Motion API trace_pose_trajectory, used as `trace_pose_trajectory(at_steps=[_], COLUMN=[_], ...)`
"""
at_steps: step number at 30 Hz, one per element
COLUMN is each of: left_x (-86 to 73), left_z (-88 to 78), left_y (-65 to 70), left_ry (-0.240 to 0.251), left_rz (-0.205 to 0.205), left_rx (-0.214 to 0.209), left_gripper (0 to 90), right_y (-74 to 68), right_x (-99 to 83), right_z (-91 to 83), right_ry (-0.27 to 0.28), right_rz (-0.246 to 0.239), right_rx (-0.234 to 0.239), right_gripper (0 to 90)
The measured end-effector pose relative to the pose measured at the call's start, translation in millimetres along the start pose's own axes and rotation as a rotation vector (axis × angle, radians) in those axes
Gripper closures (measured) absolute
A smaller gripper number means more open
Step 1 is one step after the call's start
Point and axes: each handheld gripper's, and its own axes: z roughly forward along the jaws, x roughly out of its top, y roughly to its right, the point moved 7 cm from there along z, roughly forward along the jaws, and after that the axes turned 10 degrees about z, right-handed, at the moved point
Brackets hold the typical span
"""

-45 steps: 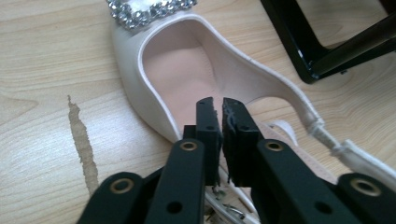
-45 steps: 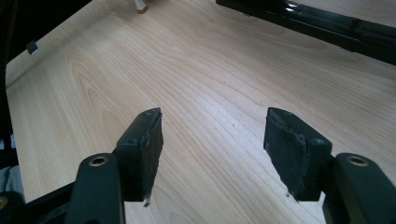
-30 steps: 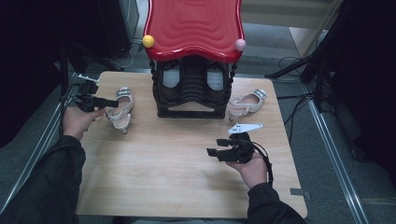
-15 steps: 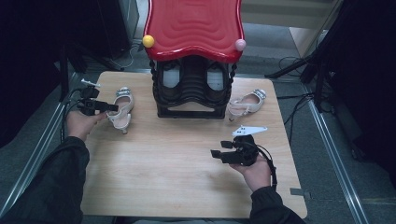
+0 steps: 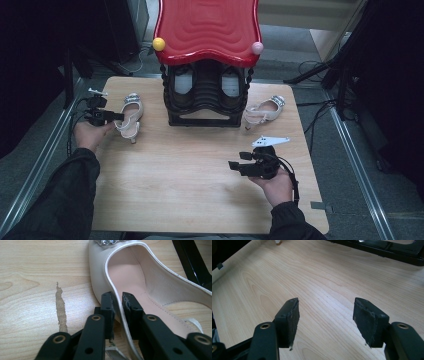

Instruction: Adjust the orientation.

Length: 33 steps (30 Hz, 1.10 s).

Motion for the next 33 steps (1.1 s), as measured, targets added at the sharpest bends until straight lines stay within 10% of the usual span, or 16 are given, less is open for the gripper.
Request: trace_pose_trajectory(at_steps=[17,33], left_x=[7.1,5.5], left_z=[-11.1,-39.7], left_y=[2.1,28.5], left_ry=[0.020,0.052], left_rz=[-0.052,0.002], left_rx=[-0.013,-0.070], left_gripper=[87.4,87.4], right_y=[0.6,-4.8], right_x=[0.6,6.3], right_z=[1.0,8.3], right_ry=[-0.002,-0.007], right_rz=[0.002,-0.024], right_rx=[0.001,0.020], right_gripper=[38.7,38.7])
